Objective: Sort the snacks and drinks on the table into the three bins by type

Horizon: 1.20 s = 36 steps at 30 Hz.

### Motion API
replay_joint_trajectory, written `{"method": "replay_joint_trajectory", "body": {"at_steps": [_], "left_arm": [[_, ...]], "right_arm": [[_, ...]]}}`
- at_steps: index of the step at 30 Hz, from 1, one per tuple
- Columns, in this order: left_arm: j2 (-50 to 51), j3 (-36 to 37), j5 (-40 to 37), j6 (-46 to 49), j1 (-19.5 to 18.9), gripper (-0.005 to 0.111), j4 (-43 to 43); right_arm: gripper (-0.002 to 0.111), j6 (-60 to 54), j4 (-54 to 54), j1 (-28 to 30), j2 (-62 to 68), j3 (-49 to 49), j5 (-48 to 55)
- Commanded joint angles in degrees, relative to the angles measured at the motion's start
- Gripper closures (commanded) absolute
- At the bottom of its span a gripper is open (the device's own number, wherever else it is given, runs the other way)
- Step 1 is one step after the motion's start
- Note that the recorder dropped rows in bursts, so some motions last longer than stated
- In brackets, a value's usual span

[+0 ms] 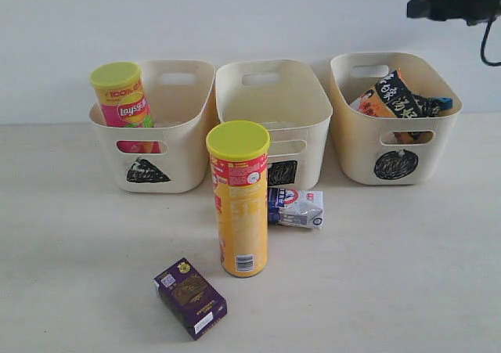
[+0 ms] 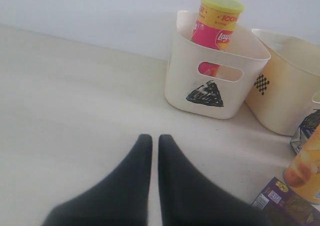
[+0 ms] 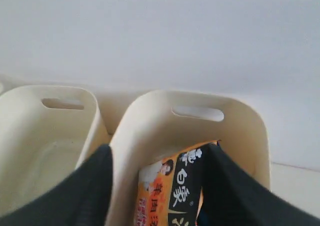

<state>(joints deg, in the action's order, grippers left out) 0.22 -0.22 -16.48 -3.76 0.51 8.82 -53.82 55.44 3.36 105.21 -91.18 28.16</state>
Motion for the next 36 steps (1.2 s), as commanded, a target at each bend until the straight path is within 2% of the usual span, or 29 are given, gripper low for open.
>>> {"method": "replay_joint_trajectory", "body": {"at_steps": [1, 2, 5, 8, 11, 15, 20, 23, 26, 30, 32, 34, 36], "left_arm": [[-0.22, 0.22, -0.03, -0.31, 0.05, 0.102, -0.27], [-0.22, 0.22, -0.03, -0.31, 0.05, 0.102, -0.27], [-0.22, 0.22, -0.03, -0.31, 0.05, 0.102, -0.27], [-0.22, 0.22, -0.03, -0.31, 0.05, 0.102, -0.27], [-0.22, 0.22, -0.03, -0.31, 0.05, 0.102, -0.27], [-0.22, 0.22, -0.03, -0.31, 0.05, 0.102, -0.27], [-0.22, 0.22, -0.03, -0.31, 0.05, 0.102, -0.27], [-0.22, 0.22, -0.03, -0.31, 0.05, 0.102, -0.27], [-0.22, 0.22, -0.03, -0.31, 0.05, 0.102, -0.27], [-0.22, 0.22, -0.03, -0.31, 0.05, 0.102, -0.27], [-0.22, 0.22, -0.03, -0.31, 0.05, 0.102, -0.27], [-0.22, 0.22, -0.03, -0.31, 0.05, 0.102, -0.27], [-0.22, 0.22, -0.03, -0.31, 0.05, 0.102, -0.27]], "right_arm": [[0.096, -0.03, -0.87, 0.09, -5.50, -0.44, 7.38], [0.108, -0.03, -0.87, 0.09, -6.74, -0.44, 11.56], [0.108, 3.19, -0.87, 0.09, -9.77, -0.02, 19.56], [0.108, 7.14, -1.37, 0.09, -14.61, 6.20, 17.80], [0.108, 9.18, -3.20, 0.09, -21.80, 16.68, 8.47], [0.108, 14.30, -2.83, 0.09, -32.46, 32.40, -9.43], [0.108, 15.00, 7.78, 0.09, -43.31, 47.54, -30.82], [0.108, 21.78, 10.48, 0.09, -50.33, 56.02, -41.27], [0.108, 34.07, -2.71, 0.09, -57.35, 62.79, -45.02], [0.108, 56.82, -37.45, 0.09, -65.35, 68.82, -44.71], [0.108, 66.76, -49.31, 0.09, -68.75, 71.13, -44.71], [0.108, 74.21, -56.30, 0.09, -71.24, 73.68, -44.23], [0.108, 76.99, -63.23, 0.09, -73.33, 76.37, -44.23]]}}
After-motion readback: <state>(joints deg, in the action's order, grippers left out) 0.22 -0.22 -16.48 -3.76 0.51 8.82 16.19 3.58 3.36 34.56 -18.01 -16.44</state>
